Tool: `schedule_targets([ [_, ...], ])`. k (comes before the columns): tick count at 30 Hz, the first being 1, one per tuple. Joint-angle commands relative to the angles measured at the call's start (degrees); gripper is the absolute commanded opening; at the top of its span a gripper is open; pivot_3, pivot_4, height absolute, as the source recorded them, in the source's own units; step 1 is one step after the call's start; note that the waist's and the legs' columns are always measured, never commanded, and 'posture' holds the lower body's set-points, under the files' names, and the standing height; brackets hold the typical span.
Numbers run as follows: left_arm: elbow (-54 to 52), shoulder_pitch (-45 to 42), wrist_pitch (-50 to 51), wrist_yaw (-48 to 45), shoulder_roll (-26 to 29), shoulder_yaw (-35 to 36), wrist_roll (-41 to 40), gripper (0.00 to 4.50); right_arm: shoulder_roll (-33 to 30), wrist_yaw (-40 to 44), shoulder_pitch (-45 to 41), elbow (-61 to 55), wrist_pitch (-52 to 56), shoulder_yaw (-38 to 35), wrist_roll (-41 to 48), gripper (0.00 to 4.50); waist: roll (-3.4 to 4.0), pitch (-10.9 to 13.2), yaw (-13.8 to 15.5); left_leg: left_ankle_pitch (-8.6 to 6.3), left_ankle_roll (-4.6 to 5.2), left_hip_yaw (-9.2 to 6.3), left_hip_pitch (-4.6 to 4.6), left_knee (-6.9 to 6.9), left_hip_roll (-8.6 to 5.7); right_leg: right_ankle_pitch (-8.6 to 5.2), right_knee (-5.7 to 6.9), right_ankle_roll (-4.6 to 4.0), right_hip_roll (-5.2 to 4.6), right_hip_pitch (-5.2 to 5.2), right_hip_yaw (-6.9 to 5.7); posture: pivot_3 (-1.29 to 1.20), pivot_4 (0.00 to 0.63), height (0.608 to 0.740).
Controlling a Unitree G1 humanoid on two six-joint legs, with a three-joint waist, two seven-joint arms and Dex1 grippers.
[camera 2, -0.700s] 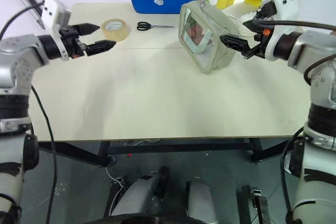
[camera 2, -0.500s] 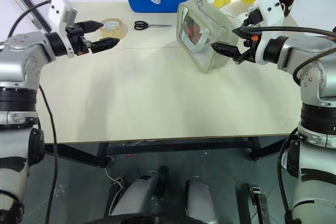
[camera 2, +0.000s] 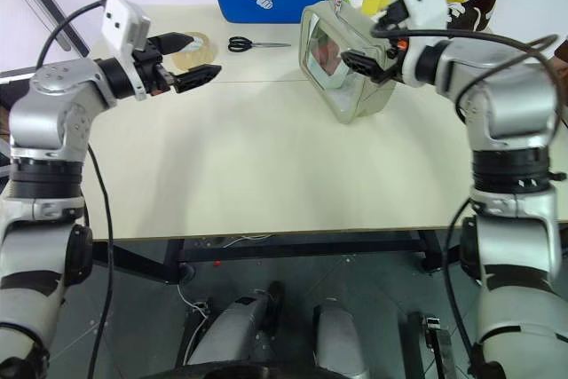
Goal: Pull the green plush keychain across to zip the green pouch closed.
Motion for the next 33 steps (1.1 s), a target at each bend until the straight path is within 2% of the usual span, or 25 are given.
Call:
schedule_targets([
  [1,-9.0,2.4,1.7,0.5,-1.2,-1.4,-1.4,4.45,4.4,-2.5,-7.4,13.5,-9.8,1.8,-5.7,4.5,0.0,0.0,-0.1,0.08,-0.12,-0.01,0.0,0.0,0.0,0.0,0.01,0.0,0.03,0.01,0.0,0.0,0.15,0.74],
  [6,-13.9,5.1,3.9,2.9,-2.3,-1.1,-1.7,4.45,10.3,-5.8,-19.1,40.0,-23.7,3.2,-12.3,4.5,0.01,0.0,-0.1,0.27,-0.36,-0.04,0.03,-0.05,0.02,-0.01,0.24,-0.02,0.12,0.1,0.02,0.0,0.15,0.74],
  [10,-15.9,6.0,5.1,4.4,-2.4,-0.6,-2.3,4.45,12.4,-5.0,-23.3,50.9,-28.8,3.6,-15.2,4.5,0.01,0.0,0.0,0.3,-0.41,-0.09,0.08,-0.05,0.03,-0.01,0.33,-0.03,0.17,-0.07,0.0,0.0,0.15,0.74],
  [13,-18.5,7.6,6.6,5.8,-1.8,0.2,-2.9,4.5,14.6,-0.7,-25.1,55.7,-29.7,4.3,-16.8,3.64,0.01,0.0,-0.2,0.3,-0.42,-0.07,0.13,-0.03,0.03,-0.01,0.35,-0.03,0.19,-0.06,0.02,0.0,0.15,0.74],
  [19,-20.8,9.4,8.0,7.9,-0.9,0.8,-3.3,4.5,15.7,2.2,-25.7,59.0,-31.0,3.8,-19.1,0.46,0.03,0.0,-1.1,0.31,-0.43,-0.08,0.18,-0.04,0.03,-0.01,0.4,-0.03,0.21,-0.06,0.03,0.0,0.15,0.74],
  [20,-21.0,9.5,8.1,8.2,-0.8,0.9,-3.4,4.5,15.7,2.1,-25.8,59.3,-31.4,3.6,-19.4,0.03,0.03,0.0,-1.1,0.3,-0.43,-0.08,0.19,-0.05,0.03,-0.01,0.4,-0.04,0.21,-0.06,0.03,0.0,0.15,0.74],
  [24,-21.3,9.8,8.2,9.2,-0.1,1.4,-3.4,4.5,15.4,4.4,-26.1,58.5,-39.0,4.5,-21.3,0.03,0.04,0.0,-1.4,0.3,-0.43,-0.09,0.2,-0.06,0.03,-0.01,0.4,-0.04,0.21,-0.07,0.03,0.0,0.15,0.74],
  [27,-20.8,10.2,8.3,8.8,2.3,2.8,-3.6,4.5,14.4,12.4,-25.3,55.7,-51.5,6.6,-23.1,0.03,0.08,0.0,-1.6,0.3,-0.43,-0.06,0.18,-0.1,0.03,-0.01,0.4,-0.04,0.21,-0.14,0.08,0.0,0.15,0.74],
  [33,-17.5,9.8,11.8,3.8,10.1,8.3,-7.9,4.5,11.7,27.1,-22.0,55.2,-63.2,8.0,-23.7,0.03,0.12,0.1,-2.4,0.31,-0.43,-0.03,0.19,-0.14,0.09,-0.02,0.4,-0.04,0.31,-0.19,0.15,0.0,0.15,0.74],
])
